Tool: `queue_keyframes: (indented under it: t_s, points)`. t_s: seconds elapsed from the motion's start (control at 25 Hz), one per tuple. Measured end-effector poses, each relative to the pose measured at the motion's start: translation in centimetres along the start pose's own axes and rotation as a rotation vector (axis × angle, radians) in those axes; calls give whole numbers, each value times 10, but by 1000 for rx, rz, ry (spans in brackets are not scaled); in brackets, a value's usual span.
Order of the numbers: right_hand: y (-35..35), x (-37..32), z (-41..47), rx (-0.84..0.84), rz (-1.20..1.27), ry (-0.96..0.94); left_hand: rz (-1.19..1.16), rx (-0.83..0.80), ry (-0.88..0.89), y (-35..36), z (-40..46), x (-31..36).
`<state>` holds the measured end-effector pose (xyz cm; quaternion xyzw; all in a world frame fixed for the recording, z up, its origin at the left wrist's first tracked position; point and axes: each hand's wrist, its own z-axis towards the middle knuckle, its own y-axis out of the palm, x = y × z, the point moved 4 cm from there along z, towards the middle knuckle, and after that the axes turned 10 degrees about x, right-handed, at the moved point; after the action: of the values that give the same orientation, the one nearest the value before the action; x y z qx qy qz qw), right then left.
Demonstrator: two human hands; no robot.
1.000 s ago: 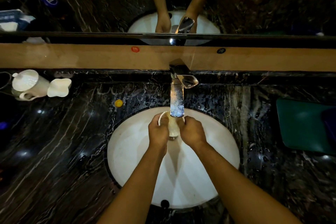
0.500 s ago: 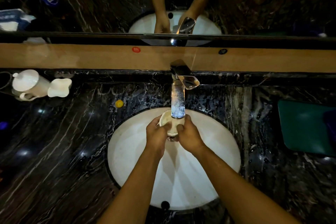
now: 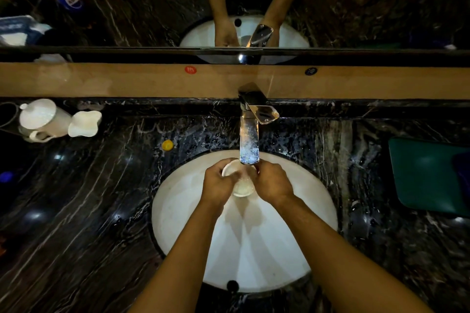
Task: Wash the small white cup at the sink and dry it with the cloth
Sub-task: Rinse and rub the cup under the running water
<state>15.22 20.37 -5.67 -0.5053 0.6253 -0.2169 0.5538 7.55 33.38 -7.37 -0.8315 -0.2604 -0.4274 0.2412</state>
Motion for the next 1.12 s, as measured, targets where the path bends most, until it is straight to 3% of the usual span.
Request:
queue_keyframes:
  t_s: [0.12, 0.28, 0.36, 0.44, 0.52, 0.72, 0.96, 1.04, 1.12]
  points:
    - [4, -3, -4, -36, 113, -11, -111, 63, -76, 1, -1, -4]
    - [17, -6, -17, -122, 440, 172, -229, 99, -133, 7, -7, -9]
    - [14, -3, -16, -123, 363, 185, -177, 73, -94, 8, -8, -9]
    - [6, -1, -7, -92, 77, 145, -129, 63, -85, 5, -9, -9]
    - [1, -1, -2, -36, -33, 94, -141, 48, -118, 2, -10, -8]
    - [9, -8, -9, -89, 182, -24, -83, 34, -144, 0, -6, -4]
    - [23, -10, -14, -134, 719, 295, -326, 165, -246, 5, -11, -9]
    - [20, -8, -14, -71, 654, 314, -257, 123, -197, 8, -10, -6]
    - [10, -2, -6, 4, 314, 230, -179, 44, -155, 10, -11, -3]
